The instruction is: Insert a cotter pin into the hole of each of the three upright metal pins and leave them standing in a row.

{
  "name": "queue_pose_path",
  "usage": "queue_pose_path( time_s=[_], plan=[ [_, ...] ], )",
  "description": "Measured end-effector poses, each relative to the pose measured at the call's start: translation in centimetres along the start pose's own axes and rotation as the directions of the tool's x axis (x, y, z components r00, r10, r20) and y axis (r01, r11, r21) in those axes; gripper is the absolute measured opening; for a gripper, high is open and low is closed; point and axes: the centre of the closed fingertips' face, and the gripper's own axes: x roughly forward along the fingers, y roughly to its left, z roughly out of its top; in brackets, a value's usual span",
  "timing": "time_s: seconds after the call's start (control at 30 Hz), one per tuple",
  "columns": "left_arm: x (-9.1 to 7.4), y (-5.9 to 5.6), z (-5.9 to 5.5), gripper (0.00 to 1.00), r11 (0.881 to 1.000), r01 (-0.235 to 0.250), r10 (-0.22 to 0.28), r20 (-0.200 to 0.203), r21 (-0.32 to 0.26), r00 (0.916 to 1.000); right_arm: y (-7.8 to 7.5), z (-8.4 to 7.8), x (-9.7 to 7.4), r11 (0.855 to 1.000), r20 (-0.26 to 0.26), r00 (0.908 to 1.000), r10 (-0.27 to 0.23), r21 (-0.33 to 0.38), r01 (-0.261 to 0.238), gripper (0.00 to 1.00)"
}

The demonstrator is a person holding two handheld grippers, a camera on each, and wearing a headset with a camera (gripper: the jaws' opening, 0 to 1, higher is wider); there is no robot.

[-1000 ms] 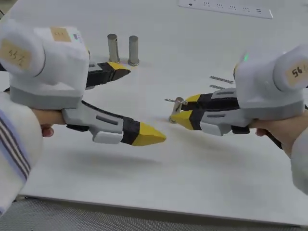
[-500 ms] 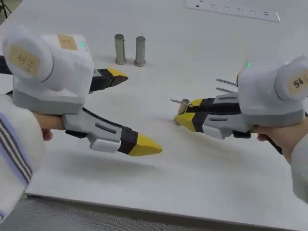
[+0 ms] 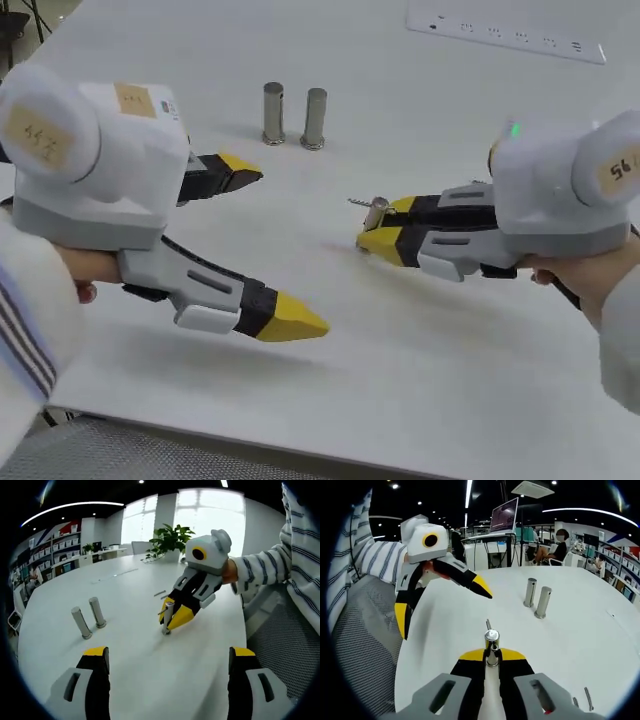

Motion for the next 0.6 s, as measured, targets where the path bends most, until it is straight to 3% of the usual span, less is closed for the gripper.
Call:
queue_pose_path(
  time_s=[0.2,0.6],
  plan=[
    [-0.6,0.7,-0.4,0.99,1.0,-0.013,0.013,0.004,-0.012,0.9999,-0.5,0.4,1.3,1.0,0.003,0.9996,0.028,0.006,-0.028,0.04],
    [-1.3,1.2,-0.9,0.99,0.999,-0.03,0.03,-0.005,-0.024,0.9995,0.2,1.3,3.1,0.996,0.002,0.9975,0.071,-0.046,-0.07,0.04]
  ],
)
